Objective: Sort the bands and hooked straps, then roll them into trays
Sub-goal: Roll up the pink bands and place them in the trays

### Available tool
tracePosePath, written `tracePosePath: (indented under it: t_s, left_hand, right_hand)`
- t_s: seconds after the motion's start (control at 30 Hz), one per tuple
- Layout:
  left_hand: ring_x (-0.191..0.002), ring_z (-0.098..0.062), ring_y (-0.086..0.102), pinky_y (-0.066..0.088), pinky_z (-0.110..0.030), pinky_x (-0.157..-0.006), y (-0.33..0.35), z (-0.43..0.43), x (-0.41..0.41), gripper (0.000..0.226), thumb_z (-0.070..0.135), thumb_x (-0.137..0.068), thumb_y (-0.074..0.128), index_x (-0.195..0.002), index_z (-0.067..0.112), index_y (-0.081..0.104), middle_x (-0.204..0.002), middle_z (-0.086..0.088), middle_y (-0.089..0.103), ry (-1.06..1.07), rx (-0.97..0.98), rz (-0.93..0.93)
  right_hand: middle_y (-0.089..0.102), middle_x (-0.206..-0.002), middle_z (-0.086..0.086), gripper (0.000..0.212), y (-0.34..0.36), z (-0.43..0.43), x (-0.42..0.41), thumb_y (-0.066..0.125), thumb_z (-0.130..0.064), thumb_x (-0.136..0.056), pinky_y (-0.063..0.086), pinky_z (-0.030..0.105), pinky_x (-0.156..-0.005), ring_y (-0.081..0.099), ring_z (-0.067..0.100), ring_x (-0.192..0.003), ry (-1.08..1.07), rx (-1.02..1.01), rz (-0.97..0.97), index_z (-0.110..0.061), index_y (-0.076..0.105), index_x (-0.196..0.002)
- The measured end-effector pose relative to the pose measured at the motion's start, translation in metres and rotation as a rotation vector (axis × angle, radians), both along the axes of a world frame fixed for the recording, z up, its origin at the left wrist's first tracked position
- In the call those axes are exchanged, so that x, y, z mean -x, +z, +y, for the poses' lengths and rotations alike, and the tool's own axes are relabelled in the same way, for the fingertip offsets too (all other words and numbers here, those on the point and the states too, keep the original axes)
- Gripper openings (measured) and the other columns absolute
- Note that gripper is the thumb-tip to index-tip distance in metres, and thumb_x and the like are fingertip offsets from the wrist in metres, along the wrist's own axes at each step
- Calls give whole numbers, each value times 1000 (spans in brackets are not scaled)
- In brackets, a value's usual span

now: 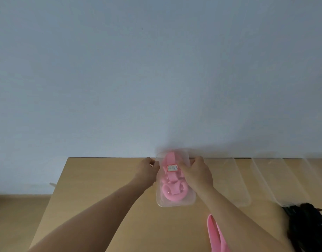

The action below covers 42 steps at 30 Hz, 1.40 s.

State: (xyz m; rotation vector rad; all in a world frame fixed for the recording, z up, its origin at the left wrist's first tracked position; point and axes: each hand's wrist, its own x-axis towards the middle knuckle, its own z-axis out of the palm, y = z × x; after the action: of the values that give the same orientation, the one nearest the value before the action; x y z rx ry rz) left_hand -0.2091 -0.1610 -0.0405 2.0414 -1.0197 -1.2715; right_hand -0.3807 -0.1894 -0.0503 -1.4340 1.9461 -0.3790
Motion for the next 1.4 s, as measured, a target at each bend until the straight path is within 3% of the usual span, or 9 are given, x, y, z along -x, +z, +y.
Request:
tracePosePath:
  t_s: [0.1, 0.2, 0.4, 0.53, 0.7, 0.83, 1.0, 1.27, 1.4]
  left_hand:
    - [-49, -20, 51, 42, -25, -44, 0, 2, -1, 18, 16, -100, 47, -92, 4, 56, -68, -7, 59, 18, -36, 78]
    - [-47, -20, 50, 39, -23, -41, 0, 9, -3, 17, 16, -99, 48, -86, 7, 54, -67, -7, 59, -7, -50, 97]
    - [-44, -19, 51, 35, -21, -40, 0, 38, -12, 12, 15, -91, 50, -81, 8, 52, -62, -7, 59, -81, -95, 67]
    - [-45, -19, 53, 36, -21, -40, 1, 50, -14, 13, 15, -91, 49, -80, 7, 54, -63, -7, 61, -85, -70, 17]
    - [-48, -20, 56, 38, -19, -37, 8, 44, -10, 17, 14, -94, 47, -81, 6, 55, -77, -13, 64, -114, -5, -79]
    - [-51, -20, 57, 34, -15, -35, 8, 43, -10, 18, 15, -95, 48, -79, 8, 55, -82, -13, 64, -111, -6, -86]
    - [-64, -24, 55, 44, -30, -59, 6, 41, -8, 21, 17, -96, 47, -78, 9, 55, -93, -20, 70, -91, 34, -127]
    - [-62, -20, 54, 46, -30, -59, -2, 44, -2, 22, 24, -99, 47, -83, 13, 58, -78, -4, 63, -49, 93, -139]
    - [-53, -11, 44, 35, -17, -45, -2, 43, 1, 23, 26, -101, 45, -90, 14, 62, -67, 3, 56, 1, 175, -159]
  right_hand:
    - [61, -91, 1, 66, 2, 2, 1, 56, -70, -80, 50, 35, -69, 64, 27, -87, -11, -100, 36, -10, 40, -101]
    - [69, -91, 1, 55, 0, 8, 8, 59, -62, -78, 56, 39, -75, 68, 24, -83, 27, -198, -50, -13, 59, -101]
    - [66, -63, -2, 28, -1, 35, 13, 62, -48, -72, 41, 25, -48, 59, 18, -52, 112, -279, -145, -22, 66, -79]
    - [60, -50, -7, 36, 0, 50, 9, 59, -54, -77, 42, 25, -46, 57, 17, -45, 154, -237, -82, -20, 62, -65]
    - [64, -83, -8, 60, 13, 47, 6, 51, -78, -76, 44, 30, -60, 63, 15, -75, 142, -103, 85, -20, 56, -93]
    - [67, -89, -4, 65, 18, 41, 6, 48, -80, -76, 49, 31, -66, 66, 20, -81, 172, -110, 117, -20, 59, -98]
    - [66, -80, 1, 65, 15, 38, 2, 44, -75, -83, 36, 27, -53, 64, 24, -75, 170, -91, 166, -13, 61, -91]
    - [66, -101, -2, 55, 8, 40, 4, 50, -68, -86, 49, 32, -69, 63, 22, -88, 137, -11, 115, -18, 58, -110]
    - [68, -107, -2, 45, 14, 31, 1, 54, -57, -86, 45, 31, -73, 63, 24, -97, 120, 110, 56, -22, 62, -112]
